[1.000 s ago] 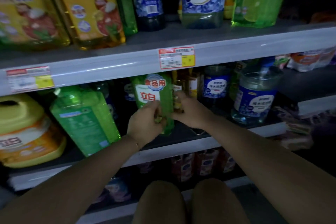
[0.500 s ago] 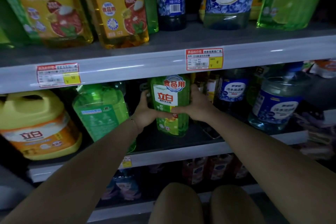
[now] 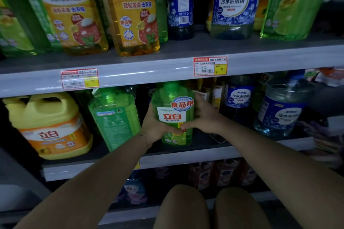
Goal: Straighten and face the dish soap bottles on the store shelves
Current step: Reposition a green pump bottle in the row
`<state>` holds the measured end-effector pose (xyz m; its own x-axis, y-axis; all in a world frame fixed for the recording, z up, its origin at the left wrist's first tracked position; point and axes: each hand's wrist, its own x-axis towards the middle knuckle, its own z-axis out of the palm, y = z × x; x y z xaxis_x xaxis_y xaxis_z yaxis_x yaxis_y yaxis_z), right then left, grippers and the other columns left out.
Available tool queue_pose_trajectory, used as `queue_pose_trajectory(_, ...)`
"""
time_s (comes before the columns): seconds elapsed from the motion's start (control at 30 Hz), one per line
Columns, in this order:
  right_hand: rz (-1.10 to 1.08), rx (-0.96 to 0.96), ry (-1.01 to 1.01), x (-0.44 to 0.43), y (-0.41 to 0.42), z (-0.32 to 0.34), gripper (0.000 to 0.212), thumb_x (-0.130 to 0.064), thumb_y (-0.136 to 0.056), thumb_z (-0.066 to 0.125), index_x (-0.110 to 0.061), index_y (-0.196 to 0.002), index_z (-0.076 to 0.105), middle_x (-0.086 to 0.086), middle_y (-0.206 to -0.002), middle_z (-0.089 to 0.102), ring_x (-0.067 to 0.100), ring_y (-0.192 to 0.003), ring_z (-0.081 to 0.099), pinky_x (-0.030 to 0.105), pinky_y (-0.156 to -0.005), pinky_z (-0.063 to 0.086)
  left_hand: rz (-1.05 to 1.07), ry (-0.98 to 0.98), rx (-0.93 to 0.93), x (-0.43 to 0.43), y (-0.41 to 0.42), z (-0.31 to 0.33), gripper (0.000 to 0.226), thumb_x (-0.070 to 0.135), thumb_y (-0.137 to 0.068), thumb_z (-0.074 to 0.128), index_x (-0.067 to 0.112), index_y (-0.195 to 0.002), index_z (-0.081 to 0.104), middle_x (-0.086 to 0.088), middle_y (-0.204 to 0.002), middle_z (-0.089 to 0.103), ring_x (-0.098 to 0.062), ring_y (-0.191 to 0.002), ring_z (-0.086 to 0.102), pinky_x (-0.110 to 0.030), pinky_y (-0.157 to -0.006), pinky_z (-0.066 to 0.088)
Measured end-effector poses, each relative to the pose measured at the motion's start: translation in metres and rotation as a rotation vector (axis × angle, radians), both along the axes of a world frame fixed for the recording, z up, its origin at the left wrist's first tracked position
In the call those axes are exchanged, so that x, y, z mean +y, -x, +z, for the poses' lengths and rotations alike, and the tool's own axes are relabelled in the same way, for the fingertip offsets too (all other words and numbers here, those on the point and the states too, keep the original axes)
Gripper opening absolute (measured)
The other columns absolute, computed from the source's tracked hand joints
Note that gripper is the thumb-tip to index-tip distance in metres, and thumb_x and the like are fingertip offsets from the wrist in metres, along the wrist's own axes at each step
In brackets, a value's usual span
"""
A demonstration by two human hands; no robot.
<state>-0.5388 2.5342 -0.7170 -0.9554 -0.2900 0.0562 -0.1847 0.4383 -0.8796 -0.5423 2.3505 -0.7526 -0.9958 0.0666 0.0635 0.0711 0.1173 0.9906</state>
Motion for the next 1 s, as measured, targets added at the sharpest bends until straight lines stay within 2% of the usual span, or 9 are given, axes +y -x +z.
queue_pose_trajectory(0.2, 0.030, 0.073, -0.072, -0.006, -0.028, 0.003, 0.098, -0.009, -0.067, 0.085, -0.025, -0.144, 0.026, -0.010, -0.132, 0.049, 0.009, -0.122, 0.048, 0.024, -0.100, 0.040, 0.040, -0.035, 0.038, -0.003, -0.029, -0.003, 0.110, 0.008, -0.038, 0.097, 0.008, -0.135, 0.045, -0.009, -0.121, 0.066, -0.026, -0.110, 0.065, -0.050, -0.078, 0.059)
queue_pose_trajectory(0.3, 0.012, 0.114, -0.073, -0.005, -0.043, 0.005, 0.091, -0.009, -0.067, 0.084, -0.028, -0.139, 0.031, -0.009, -0.132, 0.049, 0.008, -0.122, 0.047, 0.029, -0.103, 0.042, 0.021, -0.112, 0.035, -0.003, -0.042, -0.002, 0.083, -0.016, -0.064, 0.081, 0.001, -0.135, 0.043, -0.021, -0.126, 0.060, -0.028, -0.102, 0.068, -0.043, -0.062, 0.061)
queue_pose_trajectory(0.37, 0.013, 0.110, -0.066, -0.004, -0.051, 0.007, 0.091, -0.009, -0.068, 0.083, -0.031, -0.138, 0.030, -0.009, -0.134, 0.050, 0.009, -0.123, 0.048, 0.035, -0.105, 0.043, 0.014, -0.114, 0.036, 0.000, -0.051, 0.000, 0.070, -0.021, -0.072, 0.072, -0.001, -0.133, 0.044, -0.020, -0.123, 0.061, -0.019, -0.092, 0.071, -0.035, -0.065, 0.060)
queue_pose_trajectory(0.47, 0.023, 0.120, -0.055, 0.003, -0.065, 0.019, 0.086, -0.008, -0.070, 0.082, -0.034, -0.135, 0.031, -0.010, -0.125, 0.056, 0.008, -0.116, 0.053, 0.032, -0.101, 0.046, 0.110, 0.051, 0.122, 0.004, -0.065, 0.012, 0.086, -0.004, -0.055, 0.090, 0.006, -0.130, 0.048, 0.002, -0.102, 0.063, -0.003, -0.088, 0.063, -0.024, -0.087, 0.050)
queue_pose_trajectory(0.53, 0.022, 0.154, -0.062, 0.008, -0.073, 0.030, 0.082, -0.008, -0.070, 0.082, -0.034, -0.132, 0.034, -0.012, -0.121, 0.058, 0.007, -0.113, 0.055, 0.031, -0.098, 0.048, 0.099, 0.072, 0.157, 0.007, -0.071, 0.023, 0.091, 0.001, -0.050, 0.093, 0.009, -0.130, 0.050, 0.004, -0.103, 0.064, -0.003, -0.092, 0.063, -0.030, -0.091, 0.052)
queue_pose_trajectory(0.63, 0.028, 0.196, -0.066, 0.017, -0.083, 0.048, 0.079, -0.010, -0.069, 0.083, -0.042, -0.125, 0.037, -0.016, -0.122, 0.057, 0.006, -0.116, 0.053, 0.037, -0.100, 0.047, -0.002, -0.022, 0.203, 0.011, -0.079, 0.039, 0.073, -0.015, -0.067, 0.079, 0.023, -0.123, 0.051, 0.003, -0.111, 0.066, -0.005, -0.092, 0.069, -0.030, -0.073, 0.059)
queue_pose_trajectory(0.77, 0.045, 0.235, -0.043, 0.028, -0.096, 0.075, 0.085, -0.011, -0.068, 0.084, -0.063, -0.114, 0.035, -0.025, -0.118, 0.057, 0.005, -0.118, 0.053, 0.038, -0.099, 0.048, -0.036, -0.058, 0.293, 0.016, -0.088, 0.060, 0.092, -0.012, -0.050, 0.088, 0.015, -0.129, 0.051, -0.003, -0.116, 0.069, -0.016, -0.106, 0.067, -0.027, -0.074, 0.058)
queue_pose_trajectory(0.9, 0.046, 0.249, 0.044, 0.040, -0.104, 0.098, 0.079, -0.005, -0.066, 0.084, -0.040, -0.125, 0.044, -0.013, -0.120, 0.060, 0.009, -0.112, 0.059, 0.035, -0.090, 0.054, -0.043, -0.067, 0.345, 0.023, -0.096, 0.087, 0.086, -0.006, -0.049, 0.091, 0.015, -0.124, 0.055, -0.003, -0.113, 0.071, -0.018, -0.105, 0.068, -0.040, -0.083, 0.058)
queue_pose_trajectory(1.0, 0.035, 0.278, 0.100, 0.048, -0.108, 0.121, 0.077, -0.001, -0.068, 0.082, -0.028, -0.130, 0.045, -0.009, -0.120, 0.059, 0.001, -0.102, 0.062, 0.022, -0.079, 0.055, -0.055, -0.083, 0.384, 0.030, -0.100, 0.112, 0.085, 0.008, -0.043, 0.096, 0.017, -0.119, 0.058, -0.002, -0.111, 0.072, -0.020, -0.104, 0.069, -0.048, -0.084, 0.058)
